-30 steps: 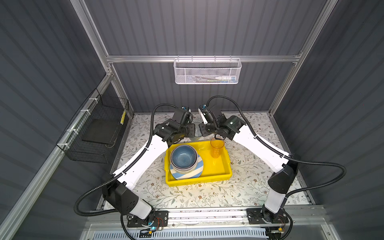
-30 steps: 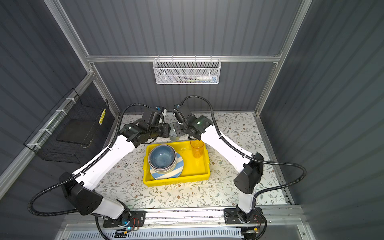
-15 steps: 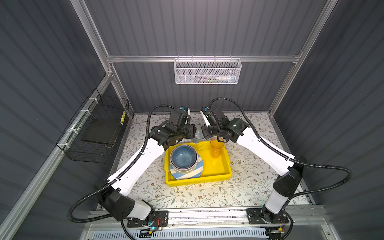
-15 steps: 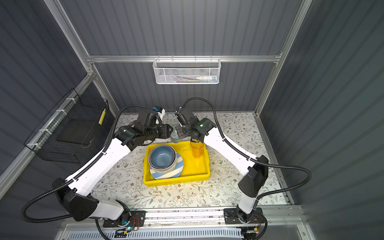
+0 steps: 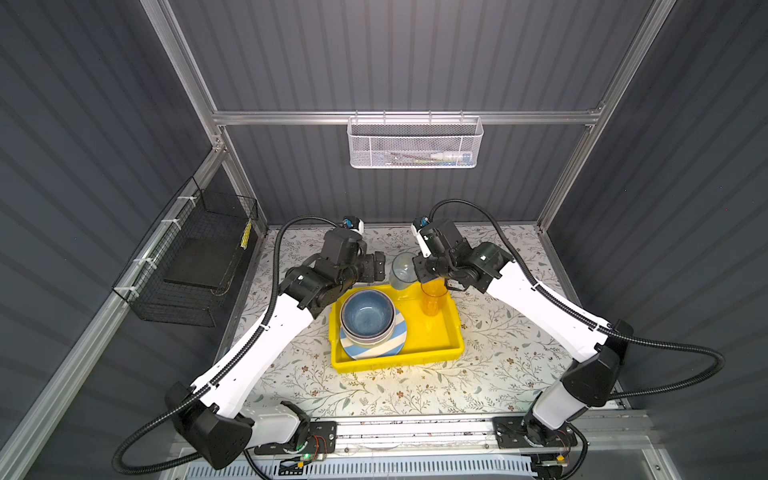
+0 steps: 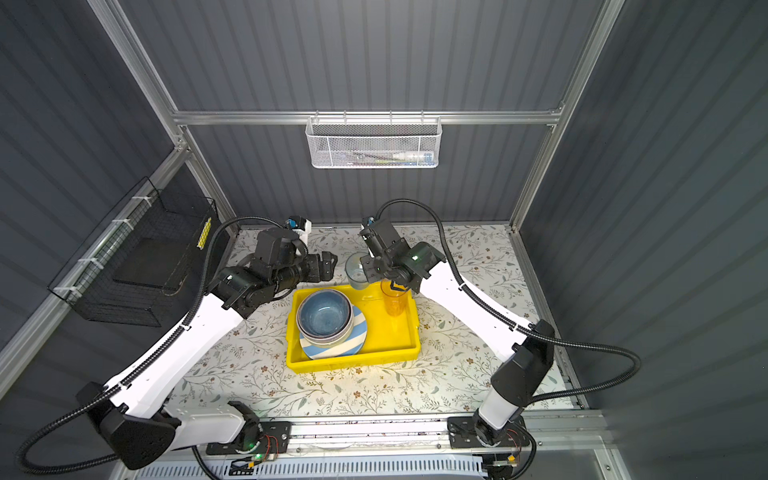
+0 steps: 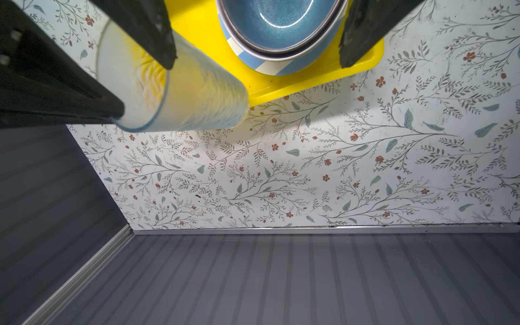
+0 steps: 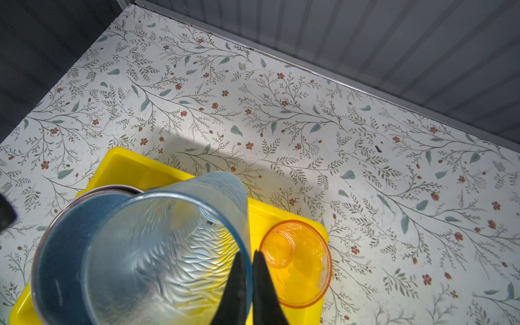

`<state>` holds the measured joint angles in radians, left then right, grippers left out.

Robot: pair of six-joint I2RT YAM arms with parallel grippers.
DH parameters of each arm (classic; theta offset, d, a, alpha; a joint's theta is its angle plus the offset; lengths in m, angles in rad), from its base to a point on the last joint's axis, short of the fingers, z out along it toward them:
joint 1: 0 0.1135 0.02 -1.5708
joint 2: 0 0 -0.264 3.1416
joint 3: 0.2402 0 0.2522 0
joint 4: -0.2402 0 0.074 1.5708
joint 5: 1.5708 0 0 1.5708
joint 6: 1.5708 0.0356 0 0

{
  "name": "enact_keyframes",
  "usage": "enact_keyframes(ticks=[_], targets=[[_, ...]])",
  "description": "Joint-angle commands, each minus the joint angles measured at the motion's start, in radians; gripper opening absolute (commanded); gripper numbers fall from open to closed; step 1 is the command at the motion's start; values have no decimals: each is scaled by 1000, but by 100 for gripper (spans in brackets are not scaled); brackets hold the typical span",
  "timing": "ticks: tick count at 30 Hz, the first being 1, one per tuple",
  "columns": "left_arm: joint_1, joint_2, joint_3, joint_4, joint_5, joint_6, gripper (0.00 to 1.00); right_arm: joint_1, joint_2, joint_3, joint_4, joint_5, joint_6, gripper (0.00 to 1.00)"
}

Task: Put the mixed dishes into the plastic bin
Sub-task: 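Lower the pale blue cup with the right gripper into the bin's nearer corner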

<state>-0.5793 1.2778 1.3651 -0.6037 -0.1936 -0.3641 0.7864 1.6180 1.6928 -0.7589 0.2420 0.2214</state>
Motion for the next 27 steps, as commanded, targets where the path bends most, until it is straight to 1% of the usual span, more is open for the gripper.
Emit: enact_keyframes(ticks=[1,3,6,12,16,22,27], targets=[[56,-25,-50,25,39,-5,92,-3,-78,-21,5,-33,9,0],[91,-33,-70,13,39,0,93,-3,-120,-41,3,-72,6,0],[135,-47,-102,3,19,18,93,-2,-177,-61,-37,-78,-1,0],[161,-52,-140,-43,-72,55,98,-3,-263,-107,-184,-94,-33,0],[196,-62,-183,-45,-88,68,100,-3,-327,-166,-231,-128,-42,0],[261,-80,-237,-54,-83,82,100,-3,-351,-246,-264,-121,-10,0],[290,-97,-266,-54,-93,96,100,-2,-342,-333,-231,-133,40,0]])
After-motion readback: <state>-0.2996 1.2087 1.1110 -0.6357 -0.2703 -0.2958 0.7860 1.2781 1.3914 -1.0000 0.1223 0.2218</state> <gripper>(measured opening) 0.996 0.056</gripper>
